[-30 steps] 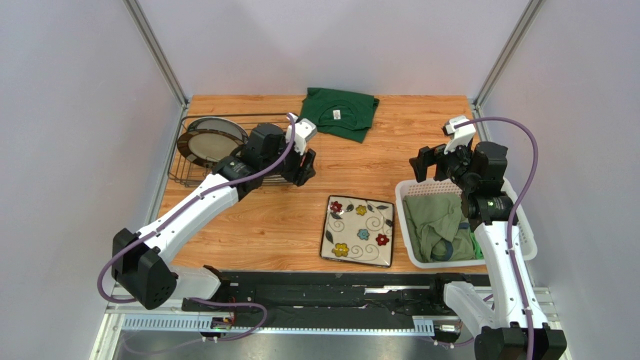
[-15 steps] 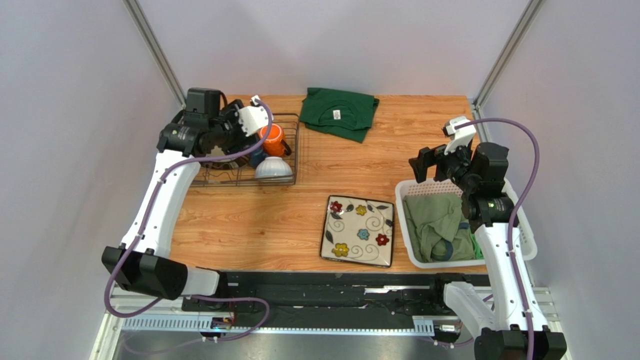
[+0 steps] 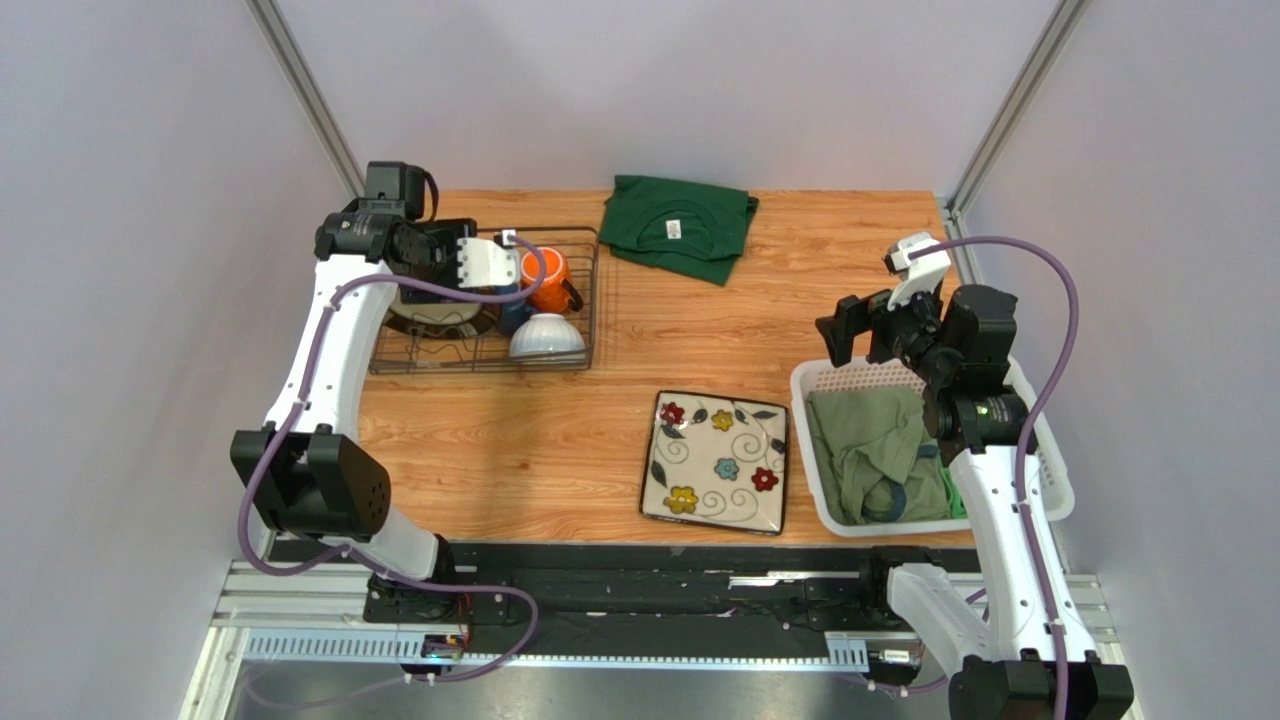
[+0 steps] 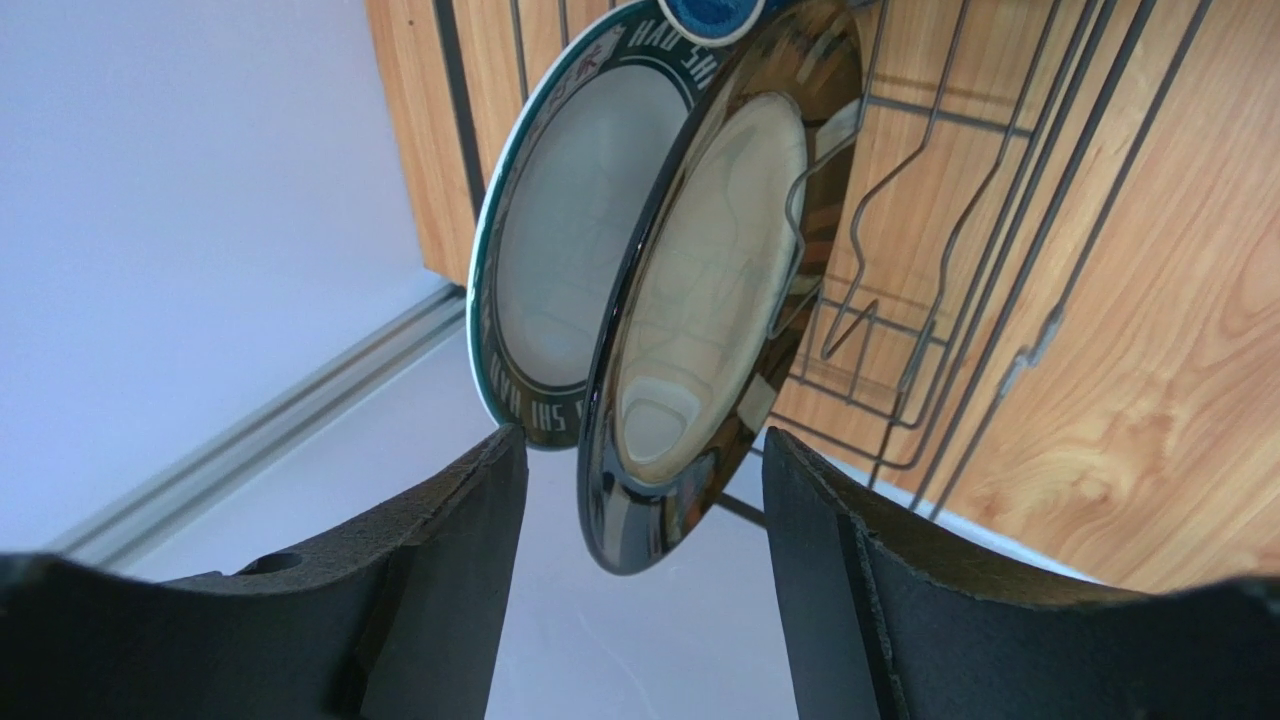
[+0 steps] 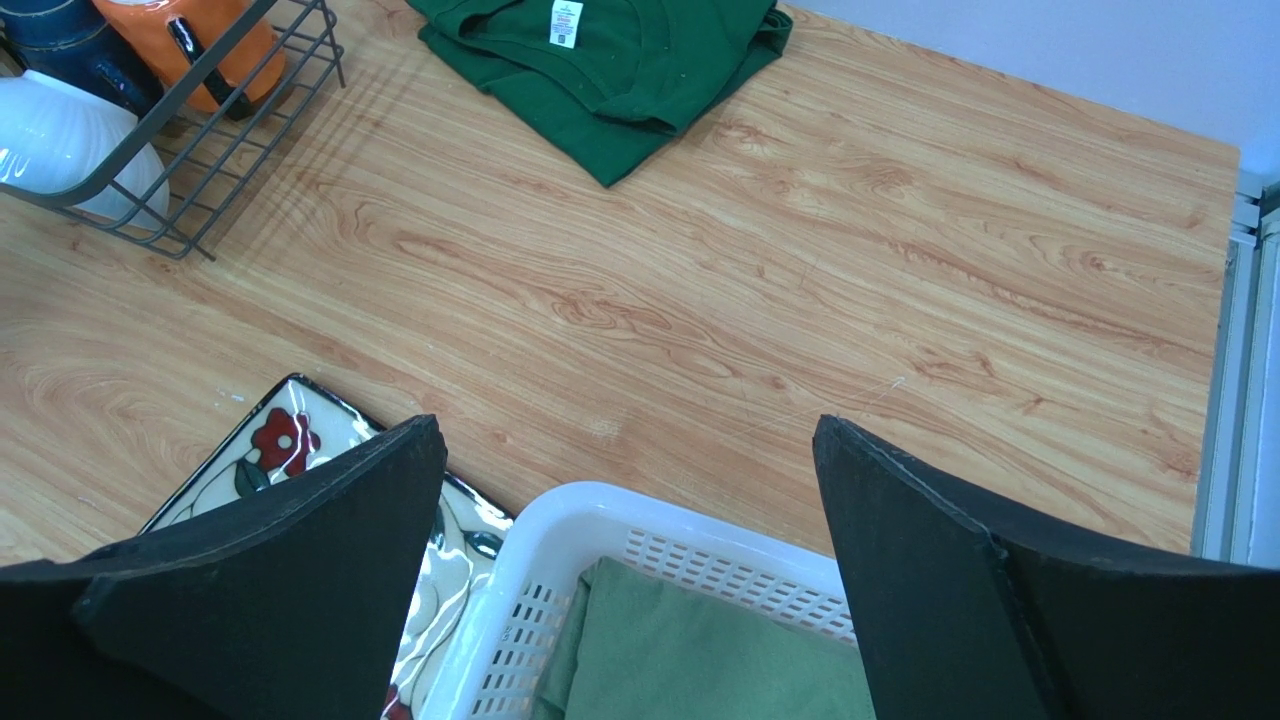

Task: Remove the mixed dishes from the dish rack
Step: Pick up the plate from the dish rack.

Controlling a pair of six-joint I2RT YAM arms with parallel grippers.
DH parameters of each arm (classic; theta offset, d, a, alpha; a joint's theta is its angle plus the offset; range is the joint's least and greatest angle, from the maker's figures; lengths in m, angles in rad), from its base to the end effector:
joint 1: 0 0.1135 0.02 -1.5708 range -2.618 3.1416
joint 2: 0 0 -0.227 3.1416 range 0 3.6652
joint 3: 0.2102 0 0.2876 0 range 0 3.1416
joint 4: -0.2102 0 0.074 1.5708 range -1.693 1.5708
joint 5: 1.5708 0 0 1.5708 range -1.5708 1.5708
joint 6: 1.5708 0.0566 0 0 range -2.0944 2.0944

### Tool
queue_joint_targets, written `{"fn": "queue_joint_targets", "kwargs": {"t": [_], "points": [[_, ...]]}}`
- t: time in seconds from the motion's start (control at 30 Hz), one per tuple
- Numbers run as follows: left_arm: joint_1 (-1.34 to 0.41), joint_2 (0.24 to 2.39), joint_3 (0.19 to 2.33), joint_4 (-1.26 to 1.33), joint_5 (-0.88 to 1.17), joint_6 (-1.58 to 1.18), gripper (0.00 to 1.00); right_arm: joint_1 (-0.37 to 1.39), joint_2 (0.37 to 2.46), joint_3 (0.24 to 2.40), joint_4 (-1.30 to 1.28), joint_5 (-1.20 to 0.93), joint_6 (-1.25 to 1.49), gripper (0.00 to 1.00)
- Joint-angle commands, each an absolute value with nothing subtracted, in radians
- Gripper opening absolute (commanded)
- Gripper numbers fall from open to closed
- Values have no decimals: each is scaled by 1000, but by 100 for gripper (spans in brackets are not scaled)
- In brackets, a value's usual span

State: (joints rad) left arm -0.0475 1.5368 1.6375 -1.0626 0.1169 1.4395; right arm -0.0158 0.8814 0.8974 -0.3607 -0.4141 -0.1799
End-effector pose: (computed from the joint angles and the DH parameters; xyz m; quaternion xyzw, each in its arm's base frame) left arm 0.3599 -0.0237 0.3215 0.6575 0.6892 0.1491 0.2654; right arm 0.2746 0.0184 0.3106 -0.1835 0.7880 0.1123 0.5768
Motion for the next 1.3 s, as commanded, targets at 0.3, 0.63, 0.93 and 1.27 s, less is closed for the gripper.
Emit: {"fn": "queue_joint_targets", "kwargs": {"t": [0.3,0.63,0.93,1.27], "points": [[-29,1658,1686,-971,45,1605,64,-12,868,917,-348,-429,-178,99],[-23,1724,1730,-1012,6,1647,56,-12,870,919,-348,-428,-178,99],[-23,1778,1770,-1065,-28,1646,49,-12,870,917,-347,-428,-179,99],[-23,1775,1723,-1052,-51,1643,38,-12,871,919,-348,-426,-181,99]]}}
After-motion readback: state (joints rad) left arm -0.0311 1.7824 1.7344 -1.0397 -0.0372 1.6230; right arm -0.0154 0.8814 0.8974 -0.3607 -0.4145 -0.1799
